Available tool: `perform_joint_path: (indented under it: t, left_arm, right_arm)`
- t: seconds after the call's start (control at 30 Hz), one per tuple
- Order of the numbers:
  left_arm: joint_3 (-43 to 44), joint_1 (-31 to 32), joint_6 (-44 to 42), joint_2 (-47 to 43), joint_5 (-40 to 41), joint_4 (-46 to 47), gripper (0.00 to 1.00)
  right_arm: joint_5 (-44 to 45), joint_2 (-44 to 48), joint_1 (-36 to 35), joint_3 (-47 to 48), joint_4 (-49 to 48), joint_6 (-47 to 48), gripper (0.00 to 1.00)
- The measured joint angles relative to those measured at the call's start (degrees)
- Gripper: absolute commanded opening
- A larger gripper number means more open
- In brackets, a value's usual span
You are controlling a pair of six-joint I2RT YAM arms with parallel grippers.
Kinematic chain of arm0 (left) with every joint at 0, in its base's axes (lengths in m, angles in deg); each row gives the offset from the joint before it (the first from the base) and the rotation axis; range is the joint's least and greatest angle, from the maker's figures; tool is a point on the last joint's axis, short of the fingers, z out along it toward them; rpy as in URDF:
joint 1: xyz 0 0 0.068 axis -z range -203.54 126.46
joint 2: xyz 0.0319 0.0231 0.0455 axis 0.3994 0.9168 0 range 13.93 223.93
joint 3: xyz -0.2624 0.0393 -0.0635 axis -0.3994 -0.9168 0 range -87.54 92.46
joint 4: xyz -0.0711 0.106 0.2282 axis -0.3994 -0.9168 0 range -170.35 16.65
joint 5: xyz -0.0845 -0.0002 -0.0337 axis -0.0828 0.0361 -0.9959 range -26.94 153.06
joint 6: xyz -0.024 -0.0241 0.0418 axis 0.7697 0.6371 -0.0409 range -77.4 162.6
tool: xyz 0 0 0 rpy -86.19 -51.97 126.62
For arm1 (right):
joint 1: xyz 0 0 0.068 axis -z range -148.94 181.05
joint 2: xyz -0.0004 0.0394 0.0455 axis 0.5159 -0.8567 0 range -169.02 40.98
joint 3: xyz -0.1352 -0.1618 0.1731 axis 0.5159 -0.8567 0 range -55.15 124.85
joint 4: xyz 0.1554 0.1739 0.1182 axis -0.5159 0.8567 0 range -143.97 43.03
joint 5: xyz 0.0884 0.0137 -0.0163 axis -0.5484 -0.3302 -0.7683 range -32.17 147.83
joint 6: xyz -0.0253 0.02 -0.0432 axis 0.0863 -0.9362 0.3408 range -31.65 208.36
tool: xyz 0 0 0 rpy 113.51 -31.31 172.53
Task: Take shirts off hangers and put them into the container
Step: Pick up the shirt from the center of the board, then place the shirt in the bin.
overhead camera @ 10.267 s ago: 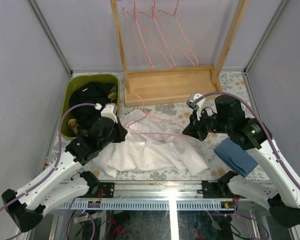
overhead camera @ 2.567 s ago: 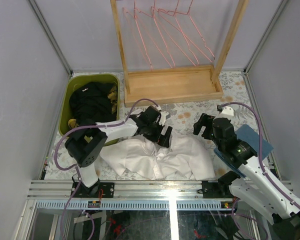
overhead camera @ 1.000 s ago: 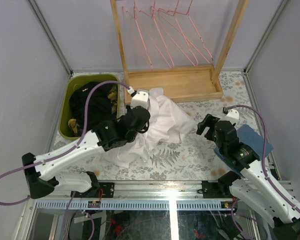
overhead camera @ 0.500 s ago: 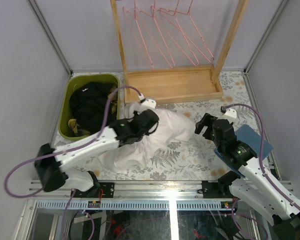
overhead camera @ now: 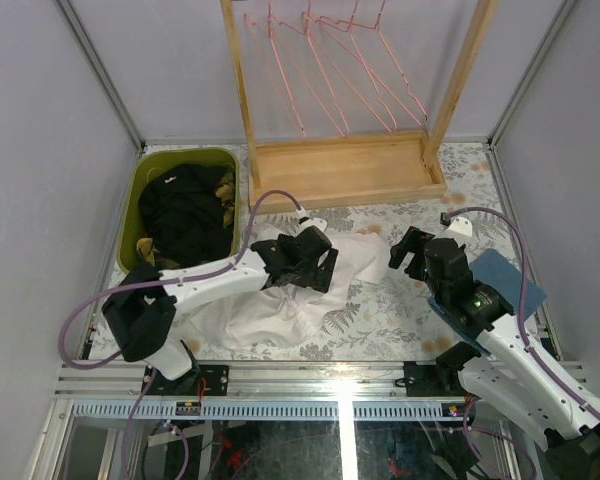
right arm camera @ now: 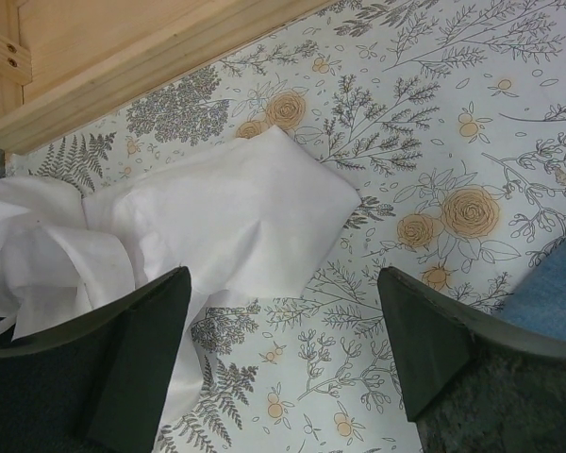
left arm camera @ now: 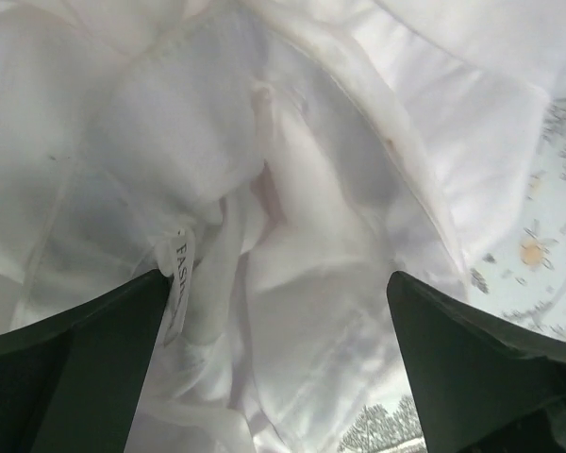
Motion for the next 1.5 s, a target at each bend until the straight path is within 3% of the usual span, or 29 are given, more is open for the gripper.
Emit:
perform_joint_path:
  t: [0.2, 0.63, 0.73, 0.83, 0.97, 1.17, 1.27, 1.5]
  left_arm:
    - [-3.89, -0.87, -0.96, -3.72, -4.70, 2.43, 1.00]
    - [-5.14, -1.01, -3.32, 7.43, -4.70, 6.08, 1.00]
    - [-5.16, -0.28, -3.19, 8.52, -4.07, 6.25, 0.80]
    - [-3.91, 0.81, -2.12, 10.38, -3.08, 6.36, 0.51]
    - [-2.23, 2.49, -1.03, 12.63, 0.09, 9.27, 0.03]
    - [-1.88, 3.32, 0.46, 11.19, 2.99, 9.75, 0.00]
    - [-1.86, 3.41, 1.51, 8.74, 5.75, 4.28, 0.00]
    - [4.31, 2.05, 2.99, -8.48, 18.67, -9.64, 0.00]
  right_arm:
    - [-0.33, -0.13, 0.00, -0.07, -0.04, 0.00, 0.88]
    - [-2.58, -1.16, 0.00, -0.44, -0.04, 0.02, 0.88]
    - [-2.60, -1.16, 0.00, -0.46, -0.04, 0.02, 0.88]
    - [-2.67, -1.31, 0.00, -0.48, -0.04, 0.00, 0.88]
    - [-2.91, -1.57, 0.00, -0.48, -0.04, 0.00, 0.88]
    - [-2.93, -1.57, 0.00, -0.48, -0.04, 0.02, 0.88]
    - [-2.93, -1.57, 0.00, -0.48, -0.04, 0.02, 0.88]
    - [-2.91, -1.57, 0.00, -0.48, -0.04, 0.00, 0.88]
